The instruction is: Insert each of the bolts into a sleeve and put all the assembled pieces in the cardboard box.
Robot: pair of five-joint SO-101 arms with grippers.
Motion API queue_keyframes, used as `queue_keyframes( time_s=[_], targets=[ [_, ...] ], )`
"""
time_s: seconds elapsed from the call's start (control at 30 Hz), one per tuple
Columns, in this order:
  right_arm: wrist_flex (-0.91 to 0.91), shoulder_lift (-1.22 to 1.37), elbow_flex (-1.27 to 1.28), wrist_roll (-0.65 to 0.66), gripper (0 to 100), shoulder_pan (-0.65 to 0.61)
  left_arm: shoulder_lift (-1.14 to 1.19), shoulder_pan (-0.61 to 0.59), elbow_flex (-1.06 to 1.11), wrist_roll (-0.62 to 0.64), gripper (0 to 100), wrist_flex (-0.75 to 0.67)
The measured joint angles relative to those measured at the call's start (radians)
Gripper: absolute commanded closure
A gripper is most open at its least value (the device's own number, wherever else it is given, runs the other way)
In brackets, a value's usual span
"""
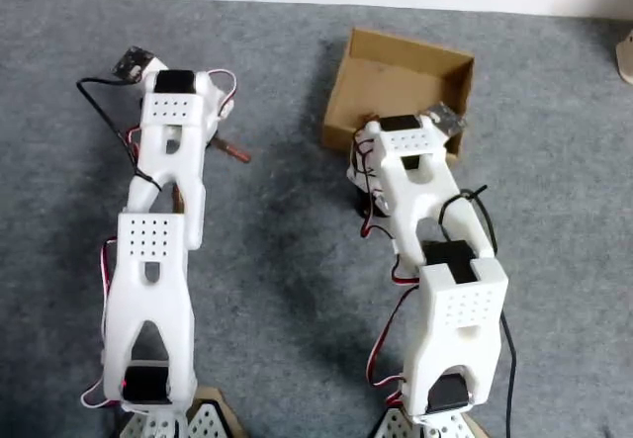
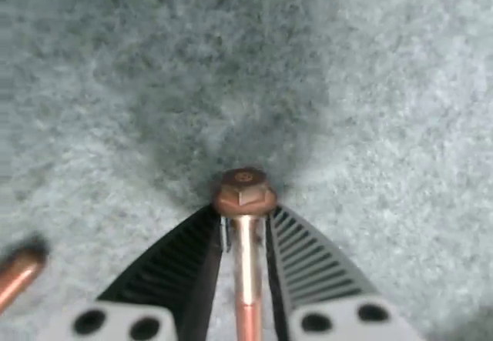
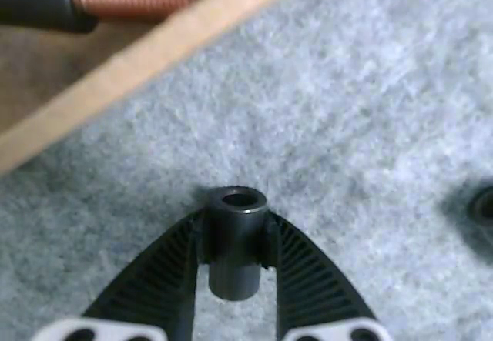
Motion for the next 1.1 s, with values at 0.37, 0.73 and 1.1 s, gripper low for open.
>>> queue_keyframes(
  time_s=[0.37,0.73,1.1],
  targets=[
    [0.195,0.000,-0.020,0.035,99.4,-0.002,0.002,-0.020,-0.298,-0.353,99,0.290],
    [0.485,0.000,-0.238,0.144,99.4,-0.002,-0.029,-0.025,-0.322,-0.517,99,0.302],
    [0.532,0.000,-0.328,0.170,99.4,-0.005,-0.497,-0.035,0.276,-0.687,99,0.302]
  ],
)
